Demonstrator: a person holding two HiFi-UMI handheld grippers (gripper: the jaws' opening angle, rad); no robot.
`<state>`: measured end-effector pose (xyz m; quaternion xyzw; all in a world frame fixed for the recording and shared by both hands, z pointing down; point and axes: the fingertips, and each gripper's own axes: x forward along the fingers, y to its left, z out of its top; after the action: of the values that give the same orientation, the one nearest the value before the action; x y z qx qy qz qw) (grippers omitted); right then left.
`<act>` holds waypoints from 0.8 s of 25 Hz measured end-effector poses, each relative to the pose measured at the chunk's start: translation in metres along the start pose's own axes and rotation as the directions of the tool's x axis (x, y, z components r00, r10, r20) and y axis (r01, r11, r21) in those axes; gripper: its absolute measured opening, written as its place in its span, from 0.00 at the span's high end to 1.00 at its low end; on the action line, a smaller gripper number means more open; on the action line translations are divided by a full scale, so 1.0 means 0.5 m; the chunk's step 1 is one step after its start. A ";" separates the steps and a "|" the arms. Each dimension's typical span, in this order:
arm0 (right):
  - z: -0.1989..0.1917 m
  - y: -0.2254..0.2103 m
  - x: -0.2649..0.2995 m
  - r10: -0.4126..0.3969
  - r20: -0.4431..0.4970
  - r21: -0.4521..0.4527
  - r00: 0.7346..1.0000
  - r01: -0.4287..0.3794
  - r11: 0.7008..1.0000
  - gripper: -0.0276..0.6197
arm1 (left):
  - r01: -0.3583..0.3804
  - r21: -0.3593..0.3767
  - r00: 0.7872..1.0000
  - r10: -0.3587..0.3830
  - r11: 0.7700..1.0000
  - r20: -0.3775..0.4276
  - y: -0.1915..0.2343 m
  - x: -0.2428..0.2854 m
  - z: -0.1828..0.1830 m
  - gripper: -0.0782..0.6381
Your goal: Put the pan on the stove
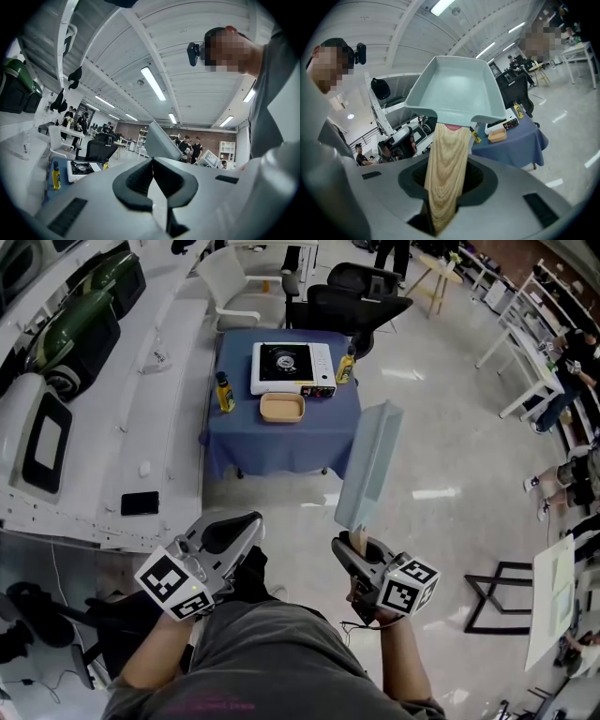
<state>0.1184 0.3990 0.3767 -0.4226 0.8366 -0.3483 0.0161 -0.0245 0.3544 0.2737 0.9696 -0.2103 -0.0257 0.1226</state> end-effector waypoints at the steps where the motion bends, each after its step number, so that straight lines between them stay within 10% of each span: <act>1: 0.004 -0.008 0.005 0.000 -0.001 -0.001 1.000 0.000 1.000 0.80 | -0.001 0.000 1.000 0.001 1.000 0.000 0.008 0.007 -0.001 0.89; 20: 0.124 -0.160 0.214 -0.031 -0.054 0.040 0.998 0.033 0.999 0.80 | 0.006 -0.048 0.999 -0.007 0.999 -0.037 0.283 0.153 0.005 0.89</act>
<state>0.1253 0.2549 0.4058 -0.4262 0.8225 -0.3768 -0.0033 -0.0120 0.1977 0.3066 0.9673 -0.2042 -0.0134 0.1497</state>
